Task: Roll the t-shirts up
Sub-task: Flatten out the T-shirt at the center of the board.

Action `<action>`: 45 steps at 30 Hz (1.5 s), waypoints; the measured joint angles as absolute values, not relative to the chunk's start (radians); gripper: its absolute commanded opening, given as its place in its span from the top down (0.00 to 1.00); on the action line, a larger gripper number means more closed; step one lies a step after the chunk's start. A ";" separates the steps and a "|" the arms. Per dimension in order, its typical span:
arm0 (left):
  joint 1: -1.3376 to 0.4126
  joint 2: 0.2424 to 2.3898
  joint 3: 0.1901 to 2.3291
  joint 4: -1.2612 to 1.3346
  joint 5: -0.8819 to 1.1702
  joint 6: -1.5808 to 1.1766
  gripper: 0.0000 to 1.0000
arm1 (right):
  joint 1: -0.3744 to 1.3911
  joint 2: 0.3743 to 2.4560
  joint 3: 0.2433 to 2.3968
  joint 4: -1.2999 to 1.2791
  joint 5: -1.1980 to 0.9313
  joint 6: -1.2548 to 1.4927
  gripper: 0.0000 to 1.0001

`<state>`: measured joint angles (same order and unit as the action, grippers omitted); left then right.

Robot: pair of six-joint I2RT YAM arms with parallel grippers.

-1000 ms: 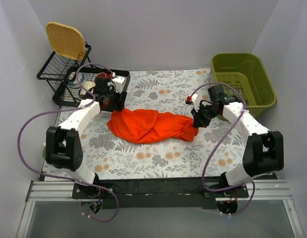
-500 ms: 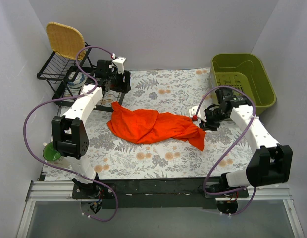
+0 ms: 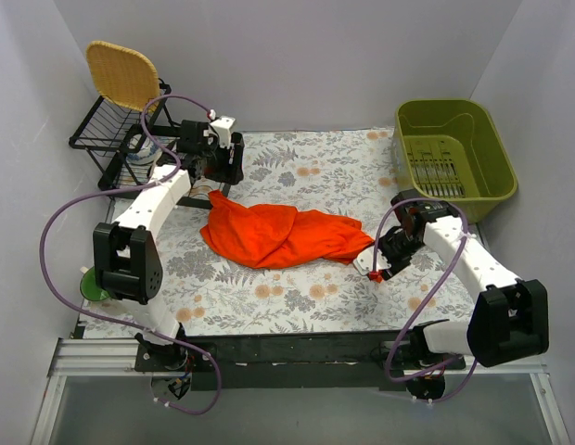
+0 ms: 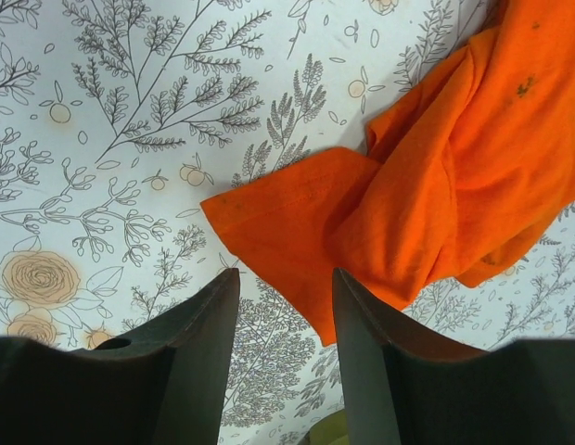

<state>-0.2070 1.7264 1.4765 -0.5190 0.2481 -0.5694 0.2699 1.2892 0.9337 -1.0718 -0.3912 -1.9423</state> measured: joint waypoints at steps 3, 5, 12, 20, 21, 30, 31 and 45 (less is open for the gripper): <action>-0.207 1.702 1.461 -0.522 0.247 -0.564 0.34 | 0.270 1.317 0.933 -1.070 -0.376 -1.957 0.45; -0.207 1.691 1.454 -0.523 0.245 -0.561 0.34 | 0.270 1.328 0.918 -1.057 -0.363 -1.964 0.45; -0.207 1.673 1.428 -0.532 0.228 -0.543 0.34 | 0.287 1.332 0.852 -1.040 -0.343 -1.970 0.45; -0.207 1.668 1.411 -0.550 0.217 -0.531 0.33 | 0.308 1.378 0.839 -1.002 -0.319 -1.971 0.46; -0.207 1.664 1.408 -0.550 0.216 -0.530 0.33 | 0.309 1.387 0.832 -0.993 -0.313 -1.971 0.47; -0.207 1.625 1.383 -0.562 0.202 -0.520 0.33 | 0.327 1.449 0.797 -0.907 -0.282 -1.971 0.54; -0.207 1.625 1.382 -0.564 0.201 -0.519 0.33 | 0.335 1.456 0.792 -0.889 -0.278 -1.971 0.55; -0.207 1.625 1.369 -0.568 0.199 -0.517 0.32 | 0.369 1.467 0.795 -0.875 -0.236 -1.971 0.84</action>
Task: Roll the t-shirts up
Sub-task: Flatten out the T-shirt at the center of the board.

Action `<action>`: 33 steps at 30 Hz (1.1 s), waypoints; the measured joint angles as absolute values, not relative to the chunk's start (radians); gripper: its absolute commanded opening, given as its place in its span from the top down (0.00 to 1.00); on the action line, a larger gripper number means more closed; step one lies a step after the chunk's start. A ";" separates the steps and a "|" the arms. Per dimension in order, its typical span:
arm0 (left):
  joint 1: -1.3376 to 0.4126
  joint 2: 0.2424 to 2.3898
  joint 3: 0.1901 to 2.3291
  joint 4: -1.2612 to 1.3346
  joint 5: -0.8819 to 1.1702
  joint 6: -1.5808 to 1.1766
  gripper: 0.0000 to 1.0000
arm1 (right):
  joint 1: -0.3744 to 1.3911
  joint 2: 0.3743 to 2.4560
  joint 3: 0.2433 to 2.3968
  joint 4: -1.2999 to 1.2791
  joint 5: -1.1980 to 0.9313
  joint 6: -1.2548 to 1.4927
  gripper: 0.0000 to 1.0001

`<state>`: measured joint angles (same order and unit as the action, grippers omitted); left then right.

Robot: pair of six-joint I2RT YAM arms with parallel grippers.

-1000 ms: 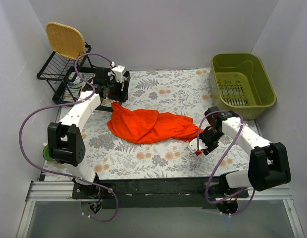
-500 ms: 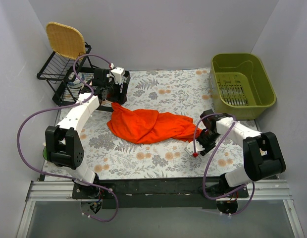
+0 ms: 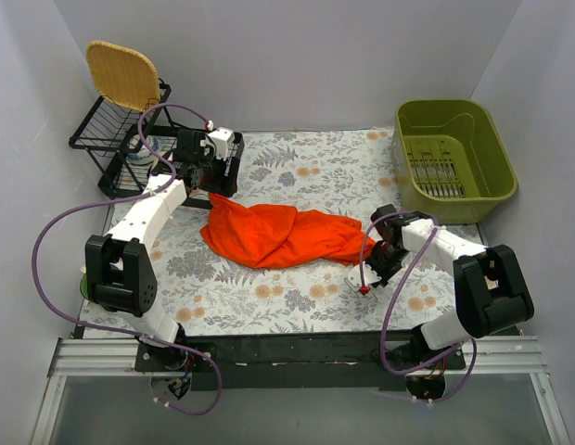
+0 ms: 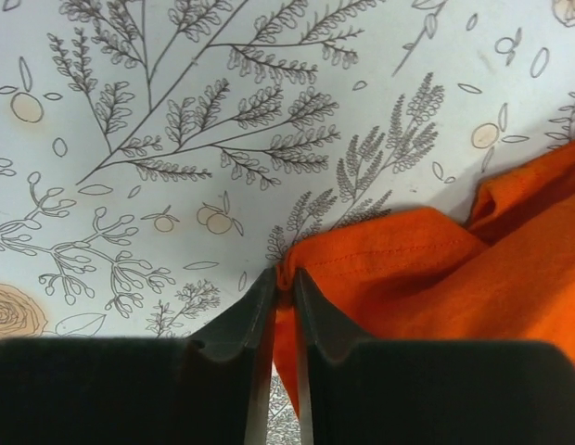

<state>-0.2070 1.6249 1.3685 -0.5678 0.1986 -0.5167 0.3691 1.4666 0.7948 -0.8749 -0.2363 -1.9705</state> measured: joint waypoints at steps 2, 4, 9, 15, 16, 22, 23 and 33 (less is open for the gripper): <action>-0.207 1.625 1.368 -0.567 0.199 -0.517 0.32 | 0.369 1.469 0.802 -0.868 -0.246 -1.964 0.98; -0.207 1.625 1.367 -0.565 0.203 -0.517 0.32 | 0.369 1.471 0.829 -0.870 -0.262 -1.937 0.99; -0.206 1.625 1.349 -0.555 0.211 -0.517 0.31 | 0.369 1.471 1.016 -0.879 -0.329 -1.651 0.99; -0.192 1.625 1.310 -0.557 0.205 -0.517 0.27 | 0.316 1.470 1.209 -0.788 -0.390 -1.131 0.99; -0.189 1.625 1.310 -0.559 0.203 -0.517 0.27 | 0.288 1.469 1.221 -0.763 -0.403 -1.030 0.99; -0.180 1.625 1.303 -0.553 0.194 -0.533 0.27 | 0.086 1.430 1.215 -0.684 -0.424 -0.618 0.99; -0.180 1.625 1.296 -0.550 0.192 -0.537 0.27 | 0.070 1.418 1.215 -0.683 -0.425 -0.583 0.99; -0.181 1.700 1.277 -0.530 0.171 -0.562 0.58 | 0.067 1.404 1.230 -0.668 -0.477 -0.418 0.99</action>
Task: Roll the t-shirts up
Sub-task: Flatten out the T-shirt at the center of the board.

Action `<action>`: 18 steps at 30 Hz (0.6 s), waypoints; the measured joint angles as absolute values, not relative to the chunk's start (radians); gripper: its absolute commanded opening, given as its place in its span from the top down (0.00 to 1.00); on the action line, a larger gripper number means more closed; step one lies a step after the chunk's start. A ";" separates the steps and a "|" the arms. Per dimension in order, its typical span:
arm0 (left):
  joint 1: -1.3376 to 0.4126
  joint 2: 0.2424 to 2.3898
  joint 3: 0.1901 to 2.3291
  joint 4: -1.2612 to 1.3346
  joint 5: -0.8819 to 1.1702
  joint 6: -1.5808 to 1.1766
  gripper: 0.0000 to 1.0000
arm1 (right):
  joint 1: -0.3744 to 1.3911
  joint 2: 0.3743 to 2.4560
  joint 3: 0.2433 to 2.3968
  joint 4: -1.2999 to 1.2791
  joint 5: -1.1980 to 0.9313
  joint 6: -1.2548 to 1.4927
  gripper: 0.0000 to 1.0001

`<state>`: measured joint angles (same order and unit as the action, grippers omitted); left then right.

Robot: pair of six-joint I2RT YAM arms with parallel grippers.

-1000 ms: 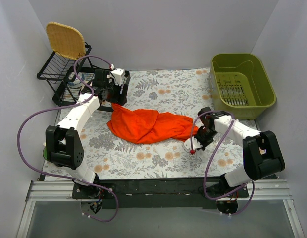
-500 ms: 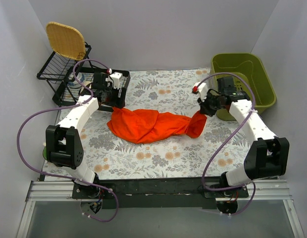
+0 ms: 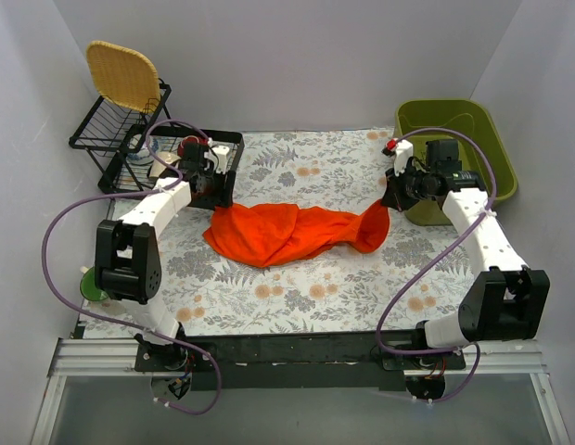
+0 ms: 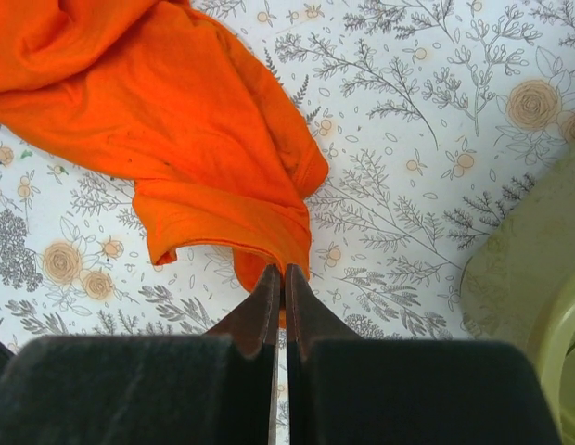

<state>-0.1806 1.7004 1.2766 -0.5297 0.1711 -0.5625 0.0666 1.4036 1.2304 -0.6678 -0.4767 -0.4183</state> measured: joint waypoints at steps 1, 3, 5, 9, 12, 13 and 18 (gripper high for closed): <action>-0.181 1.714 1.281 -0.529 0.170 -0.566 0.64 | 0.067 1.407 1.234 -0.665 -0.479 -0.415 0.99; -0.182 1.732 1.302 -0.530 0.159 -0.565 0.96 | 0.067 1.414 1.240 -0.654 -0.483 -0.405 0.99; -0.183 1.742 1.313 -0.522 0.158 -0.571 1.00 | 0.067 1.417 1.242 -0.647 -0.486 -0.395 0.99; -0.192 1.751 1.335 -0.539 0.161 -0.562 1.00 | 0.067 1.426 1.259 -0.646 -0.490 -0.387 0.99; -0.195 1.731 1.364 -0.577 0.157 -0.558 1.00 | 0.057 1.438 1.313 -0.645 -0.474 -0.381 0.99; -0.194 1.708 1.364 -0.591 0.152 -0.554 1.00 | 0.047 1.438 1.335 -0.643 -0.470 -0.371 0.99; -0.170 1.431 1.317 -0.699 0.144 -0.459 1.00 | -0.023 1.437 1.461 -0.627 -0.458 -0.337 0.99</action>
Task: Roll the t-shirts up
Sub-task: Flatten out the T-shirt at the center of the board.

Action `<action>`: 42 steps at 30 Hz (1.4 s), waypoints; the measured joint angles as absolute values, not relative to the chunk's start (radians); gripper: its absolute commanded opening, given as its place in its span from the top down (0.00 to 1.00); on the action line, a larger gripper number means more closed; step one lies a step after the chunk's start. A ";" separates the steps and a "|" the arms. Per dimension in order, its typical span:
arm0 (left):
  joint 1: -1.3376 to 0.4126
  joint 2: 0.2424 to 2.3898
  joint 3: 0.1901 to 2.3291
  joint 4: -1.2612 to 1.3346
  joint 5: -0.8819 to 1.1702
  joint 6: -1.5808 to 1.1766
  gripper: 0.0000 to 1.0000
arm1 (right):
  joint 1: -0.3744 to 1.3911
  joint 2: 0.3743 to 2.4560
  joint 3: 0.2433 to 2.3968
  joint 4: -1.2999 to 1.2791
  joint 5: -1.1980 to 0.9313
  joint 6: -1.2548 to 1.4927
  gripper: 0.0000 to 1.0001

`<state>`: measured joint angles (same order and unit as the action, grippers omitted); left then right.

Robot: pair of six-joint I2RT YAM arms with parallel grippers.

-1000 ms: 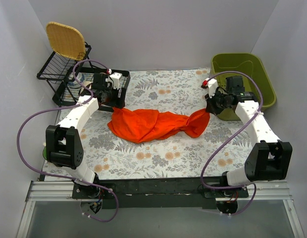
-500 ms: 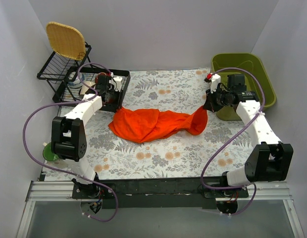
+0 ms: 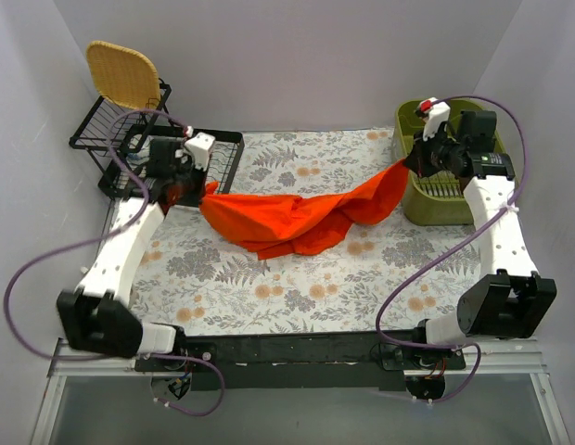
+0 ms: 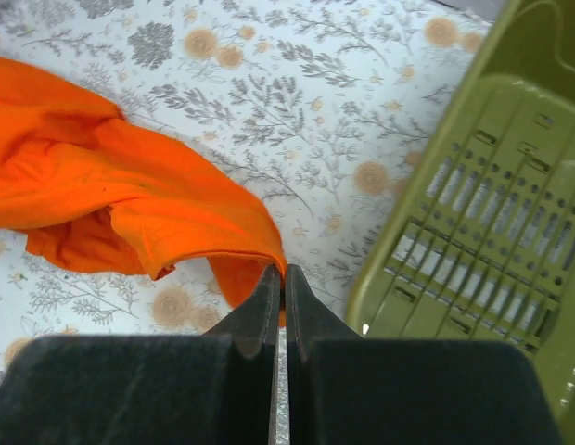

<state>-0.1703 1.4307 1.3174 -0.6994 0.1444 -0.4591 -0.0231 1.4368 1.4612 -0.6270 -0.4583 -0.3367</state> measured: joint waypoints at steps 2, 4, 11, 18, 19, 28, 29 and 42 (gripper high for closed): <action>-0.159 1.250 1.243 -0.747 0.137 -0.387 1.00 | -0.048 1.426 1.475 -0.622 -0.454 -0.336 0.99; -0.156 1.090 1.168 -0.817 0.128 -0.307 1.00 | -0.058 1.411 1.466 -0.633 -0.450 -0.338 0.99; -0.158 0.950 0.948 -1.082 0.092 -0.086 0.49 | -0.056 1.370 1.372 -0.711 -0.456 -0.359 0.99; -0.158 1.144 0.964 -1.094 0.104 -0.064 0.40 | -0.057 1.415 1.369 -0.793 -0.505 -0.435 0.99; -0.158 1.174 0.994 -1.089 0.116 -0.066 0.41 | -0.057 1.429 1.378 -0.805 -0.525 -0.438 0.99; -0.192 1.393 1.305 -1.016 0.373 -0.102 0.45 | -0.007 1.653 1.851 -0.667 -0.744 -0.182 0.99; -0.213 1.401 1.305 -1.019 0.397 -0.101 0.44 | 0.006 1.669 1.891 -0.637 -0.759 -0.152 0.99; -0.570 1.407 1.035 -0.847 0.448 -0.121 0.37 | 0.096 1.919 2.014 -0.529 -0.795 -0.027 0.99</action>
<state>-0.5701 1.4067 1.0351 -0.8474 0.4484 -0.1215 0.0959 1.9186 2.0140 -0.5289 -0.7948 -0.0269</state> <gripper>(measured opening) 0.622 0.032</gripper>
